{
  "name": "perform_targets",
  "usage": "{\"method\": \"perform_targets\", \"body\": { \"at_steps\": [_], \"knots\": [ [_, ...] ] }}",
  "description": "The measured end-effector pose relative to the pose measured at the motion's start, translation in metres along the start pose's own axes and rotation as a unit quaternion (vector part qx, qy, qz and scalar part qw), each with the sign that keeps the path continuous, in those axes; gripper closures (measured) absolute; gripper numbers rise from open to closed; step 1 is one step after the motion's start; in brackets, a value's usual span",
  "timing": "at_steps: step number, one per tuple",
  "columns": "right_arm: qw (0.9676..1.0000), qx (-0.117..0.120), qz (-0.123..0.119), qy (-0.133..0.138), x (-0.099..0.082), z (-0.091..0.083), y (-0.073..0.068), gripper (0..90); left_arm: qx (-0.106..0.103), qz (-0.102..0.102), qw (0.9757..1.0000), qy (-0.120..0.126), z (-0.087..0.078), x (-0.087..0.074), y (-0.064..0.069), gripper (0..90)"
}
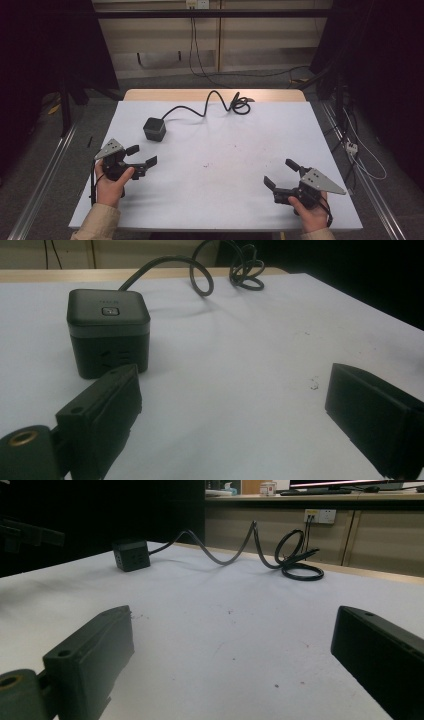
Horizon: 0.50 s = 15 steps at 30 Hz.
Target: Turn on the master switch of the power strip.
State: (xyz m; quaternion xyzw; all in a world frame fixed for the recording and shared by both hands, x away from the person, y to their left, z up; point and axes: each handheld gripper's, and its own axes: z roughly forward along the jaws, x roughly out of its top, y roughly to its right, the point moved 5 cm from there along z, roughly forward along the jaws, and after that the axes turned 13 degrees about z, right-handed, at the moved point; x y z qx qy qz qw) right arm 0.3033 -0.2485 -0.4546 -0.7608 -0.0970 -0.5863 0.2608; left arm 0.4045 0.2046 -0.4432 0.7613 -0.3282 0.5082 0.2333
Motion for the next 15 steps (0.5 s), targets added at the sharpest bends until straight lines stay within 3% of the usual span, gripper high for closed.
{"method": "perform_targets", "body": {
  "at_steps": [15],
  "knots": [
    [1.0000,0.001,0.000,0.001,0.0004,-0.0004,-0.0003,3.0,-0.005,0.011,0.9999,-0.003,-0.0087,-0.0067,0.0056,7.3]
  ]
}}
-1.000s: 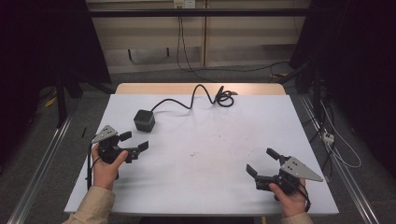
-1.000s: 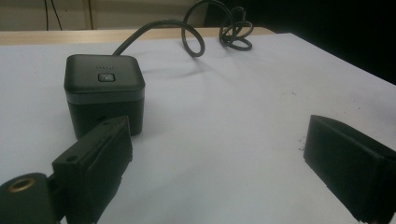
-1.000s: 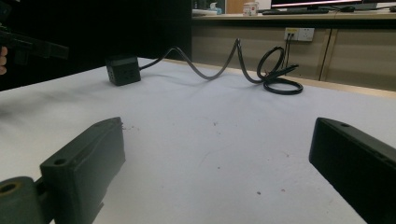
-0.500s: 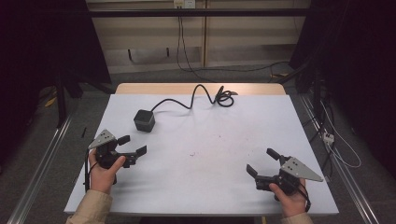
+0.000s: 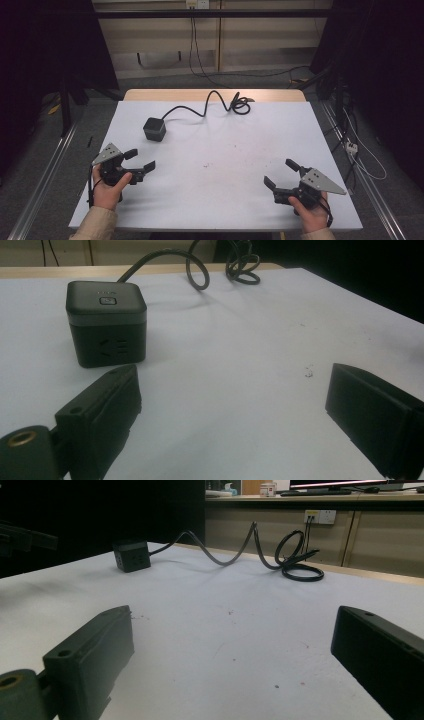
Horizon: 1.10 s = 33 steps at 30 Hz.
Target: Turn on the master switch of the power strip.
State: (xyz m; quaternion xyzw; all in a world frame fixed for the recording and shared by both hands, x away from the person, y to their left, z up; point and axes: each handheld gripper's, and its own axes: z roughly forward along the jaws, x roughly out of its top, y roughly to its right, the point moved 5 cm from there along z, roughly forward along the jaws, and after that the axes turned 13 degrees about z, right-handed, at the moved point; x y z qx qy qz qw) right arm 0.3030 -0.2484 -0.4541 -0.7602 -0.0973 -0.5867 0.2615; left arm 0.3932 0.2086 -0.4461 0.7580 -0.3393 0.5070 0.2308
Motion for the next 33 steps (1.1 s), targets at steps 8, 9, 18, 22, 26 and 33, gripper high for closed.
{"method": "perform_targets", "body": {
  "at_steps": [8,9,18,22,26,33],
  "knots": [
    [1.0000,0.001,-0.001,0.001,0.000,0.000,0.000,3.0,0.004,0.005,1.0000,-0.001,-0.005,-0.004,0.001,7.3],
    [1.0000,0.000,-0.001,0.001,0.001,0.000,0.000,3.0,0.005,0.003,1.0000,-0.001,-0.006,-0.005,0.001,7.3],
    [1.0000,0.001,0.000,0.000,0.000,0.000,0.000,3.0,0.004,0.006,1.0000,0.000,-0.011,-0.008,0.002,7.3],
    [1.0000,0.002,0.000,0.000,0.000,0.000,0.000,3.0,0.006,0.006,1.0000,-0.002,-0.014,-0.012,0.002,7.3],
    [1.0000,0.002,0.000,-0.001,0.000,0.000,-0.001,3.0,0.007,0.006,0.9999,-0.003,-0.016,-0.014,0.002,7.3],
    [1.0000,0.002,0.001,-0.001,0.000,0.000,-0.001,3.0,0.010,0.008,0.9999,-0.004,-0.020,-0.017,0.002,7.3]
  ]
}}
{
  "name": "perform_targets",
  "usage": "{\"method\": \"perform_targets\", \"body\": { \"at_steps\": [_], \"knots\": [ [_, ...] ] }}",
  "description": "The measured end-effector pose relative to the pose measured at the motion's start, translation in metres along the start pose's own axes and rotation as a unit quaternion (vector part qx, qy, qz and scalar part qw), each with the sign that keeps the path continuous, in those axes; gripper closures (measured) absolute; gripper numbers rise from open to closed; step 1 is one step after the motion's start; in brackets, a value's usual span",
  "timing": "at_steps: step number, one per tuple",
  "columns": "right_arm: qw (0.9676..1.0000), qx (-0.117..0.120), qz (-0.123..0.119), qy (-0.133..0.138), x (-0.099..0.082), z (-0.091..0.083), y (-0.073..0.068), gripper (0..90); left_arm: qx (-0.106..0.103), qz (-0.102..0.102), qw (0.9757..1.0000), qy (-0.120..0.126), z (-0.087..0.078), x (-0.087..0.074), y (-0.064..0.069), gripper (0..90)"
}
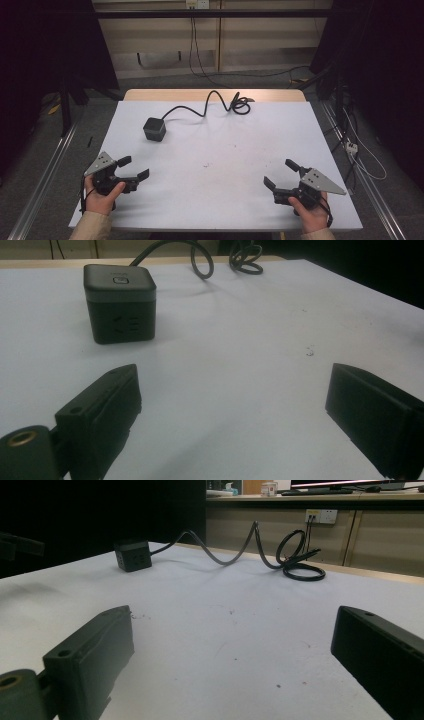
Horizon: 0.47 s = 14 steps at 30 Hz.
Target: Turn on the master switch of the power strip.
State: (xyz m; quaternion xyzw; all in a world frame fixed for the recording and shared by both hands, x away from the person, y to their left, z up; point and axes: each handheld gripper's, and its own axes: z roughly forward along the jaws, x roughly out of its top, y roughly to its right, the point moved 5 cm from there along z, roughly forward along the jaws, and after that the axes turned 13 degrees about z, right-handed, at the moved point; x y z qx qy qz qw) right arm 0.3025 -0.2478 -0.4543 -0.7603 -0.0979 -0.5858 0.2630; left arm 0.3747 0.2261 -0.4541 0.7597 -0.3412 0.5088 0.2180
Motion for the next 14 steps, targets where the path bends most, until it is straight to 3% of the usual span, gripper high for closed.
{"method": "perform_targets", "body": {
  "at_steps": [14],
  "knots": [
    [1.0000,0.002,0.000,-0.005,-0.0019,0.0010,-0.0004,3.0,0.004,0.000,1.0000,0.004,-0.0039,-0.0033,-0.0010,6.5]
  ]
}}
